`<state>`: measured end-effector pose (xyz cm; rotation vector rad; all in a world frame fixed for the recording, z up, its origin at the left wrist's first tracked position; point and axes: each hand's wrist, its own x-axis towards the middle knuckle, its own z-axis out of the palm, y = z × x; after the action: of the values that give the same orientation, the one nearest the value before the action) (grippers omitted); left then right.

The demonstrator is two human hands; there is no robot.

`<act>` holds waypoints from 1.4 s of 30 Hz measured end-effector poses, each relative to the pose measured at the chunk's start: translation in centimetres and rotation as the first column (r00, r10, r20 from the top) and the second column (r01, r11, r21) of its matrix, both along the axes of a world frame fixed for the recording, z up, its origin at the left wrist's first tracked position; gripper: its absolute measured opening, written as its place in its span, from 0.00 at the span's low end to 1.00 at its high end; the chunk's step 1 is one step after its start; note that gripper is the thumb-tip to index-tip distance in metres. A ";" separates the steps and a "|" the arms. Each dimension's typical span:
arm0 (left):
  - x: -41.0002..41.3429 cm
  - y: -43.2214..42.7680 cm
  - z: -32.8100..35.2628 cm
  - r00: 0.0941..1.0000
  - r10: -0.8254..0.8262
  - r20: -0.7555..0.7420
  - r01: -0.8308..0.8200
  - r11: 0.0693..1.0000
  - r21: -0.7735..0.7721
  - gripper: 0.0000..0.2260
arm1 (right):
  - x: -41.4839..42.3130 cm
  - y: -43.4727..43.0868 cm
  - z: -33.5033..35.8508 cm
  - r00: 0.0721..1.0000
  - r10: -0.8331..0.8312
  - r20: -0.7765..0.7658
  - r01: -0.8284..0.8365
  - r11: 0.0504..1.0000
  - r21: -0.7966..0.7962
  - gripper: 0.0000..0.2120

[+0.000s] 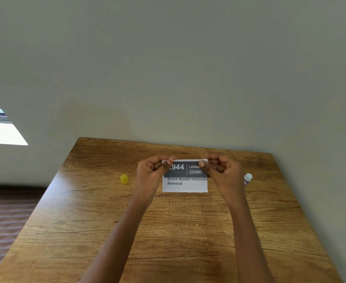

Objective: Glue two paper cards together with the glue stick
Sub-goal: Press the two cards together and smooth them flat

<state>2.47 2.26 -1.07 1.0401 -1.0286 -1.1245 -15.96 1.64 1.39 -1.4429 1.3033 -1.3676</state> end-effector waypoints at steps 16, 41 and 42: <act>1.0 0.0 -0.1 0.985 -0.173 0.008 0.173 0.985 0.031 0.13 | -0.3 0.0 0.0 0.989 0.052 -0.135 -0.048 0.998 0.033 0.03; 0.6 -0.3 -0.4 0.977 -0.042 0.207 0.001 0.981 0.193 0.04 | -0.6 0.4 -1.4 0.975 0.166 -0.148 -0.132 0.967 0.217 0.11; 0.6 -0.3 -0.4 0.977 -0.035 0.212 -0.007 0.981 0.195 0.04 | -0.6 0.3 -1.5 0.972 0.169 -0.161 -0.131 0.966 0.221 0.08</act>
<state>3.08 1.92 -1.51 1.3354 -1.1127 -1.1600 -16.56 1.98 -0.14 -1.5112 1.3741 -0.9891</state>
